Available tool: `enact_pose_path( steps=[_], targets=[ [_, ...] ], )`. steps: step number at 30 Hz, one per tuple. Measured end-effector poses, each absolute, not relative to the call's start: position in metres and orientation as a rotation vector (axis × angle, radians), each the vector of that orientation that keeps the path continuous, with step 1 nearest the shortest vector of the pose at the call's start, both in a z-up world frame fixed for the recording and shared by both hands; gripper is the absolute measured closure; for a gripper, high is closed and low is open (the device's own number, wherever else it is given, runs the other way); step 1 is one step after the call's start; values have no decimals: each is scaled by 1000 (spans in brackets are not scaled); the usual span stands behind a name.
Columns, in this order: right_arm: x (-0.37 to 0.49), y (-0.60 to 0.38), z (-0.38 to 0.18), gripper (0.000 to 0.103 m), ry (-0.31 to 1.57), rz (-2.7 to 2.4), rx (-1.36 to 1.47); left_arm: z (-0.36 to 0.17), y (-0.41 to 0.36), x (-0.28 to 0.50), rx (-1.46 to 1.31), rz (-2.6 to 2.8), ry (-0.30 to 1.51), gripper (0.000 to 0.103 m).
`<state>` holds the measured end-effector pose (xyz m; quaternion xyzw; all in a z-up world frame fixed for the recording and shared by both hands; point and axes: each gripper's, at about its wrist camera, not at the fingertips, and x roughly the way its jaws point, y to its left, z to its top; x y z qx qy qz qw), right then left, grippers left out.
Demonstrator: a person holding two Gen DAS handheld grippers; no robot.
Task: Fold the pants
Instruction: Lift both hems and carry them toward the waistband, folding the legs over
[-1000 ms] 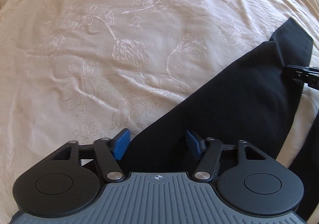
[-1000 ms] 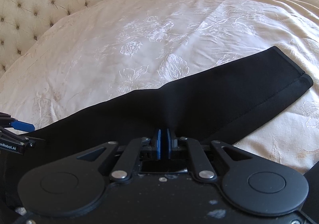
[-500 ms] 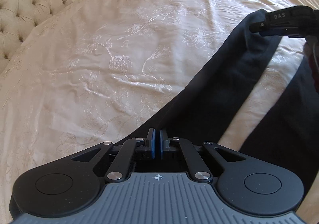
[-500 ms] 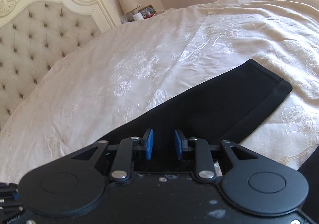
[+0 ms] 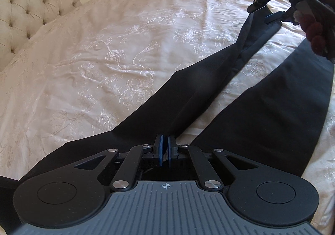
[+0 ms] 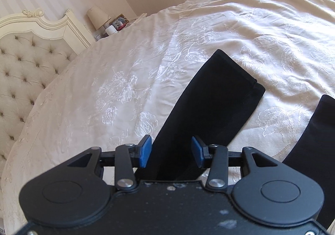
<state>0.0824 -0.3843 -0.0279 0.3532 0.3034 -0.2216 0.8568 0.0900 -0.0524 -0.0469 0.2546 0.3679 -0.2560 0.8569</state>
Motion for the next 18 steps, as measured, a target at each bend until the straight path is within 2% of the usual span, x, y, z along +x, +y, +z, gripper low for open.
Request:
enact_pose_path(
  steps=[6,8,9,12,13,14,16,18],
  targets=[
    [104,-391,-37,57,817,-539,727,-48,-49,81,493,-537,781,98],
    [106,-390,-46,74,879,-539,718,-44,-45,81,453,-521,790,94],
    [104,-389,-48,97,897,-528,717,-40,-41,82,414,-511,802,93],
    [91,-382,-45,99,902,-513,686,-26,-23,86,256,-499,863,82],
    [88,-380,-43,99,898,-503,665,-23,-15,88,204,-493,891,74],
    [84,-378,-40,99,894,-492,649,-21,-8,90,159,-484,911,69],
    [76,-377,-36,99,886,-476,632,-17,9,94,72,-445,936,66],
    [68,-375,-30,99,875,-460,613,-14,26,98,0,-392,953,59]
  ],
)
